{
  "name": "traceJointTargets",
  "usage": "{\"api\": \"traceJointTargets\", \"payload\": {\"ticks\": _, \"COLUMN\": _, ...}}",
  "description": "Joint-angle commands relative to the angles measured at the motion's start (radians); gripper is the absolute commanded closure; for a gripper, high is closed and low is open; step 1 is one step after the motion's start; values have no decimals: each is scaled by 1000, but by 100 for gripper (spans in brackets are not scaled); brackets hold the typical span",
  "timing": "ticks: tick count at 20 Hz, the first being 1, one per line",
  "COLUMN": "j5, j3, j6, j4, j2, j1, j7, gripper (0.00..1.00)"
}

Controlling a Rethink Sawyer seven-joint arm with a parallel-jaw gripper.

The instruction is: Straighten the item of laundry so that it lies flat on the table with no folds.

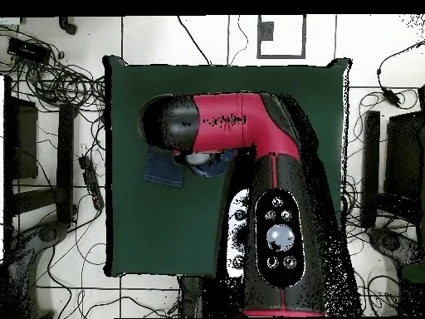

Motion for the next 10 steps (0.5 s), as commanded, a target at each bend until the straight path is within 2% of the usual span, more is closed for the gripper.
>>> {"api": "traceJointTargets", "payload": {"ticks": 1, "j5": 85, "j3": 37, "j6": 115, "j4": 87, "j2": -41, "j1": 16, "j7": 138, "gripper": 100}}
{"api": "traceJointTargets", "payload": {"ticks": 10, "j5": 139, "j3": 40, "j6": 226, "j4": 61, "j2": -120, "j1": 8, "j7": 106, "gripper": 100}}
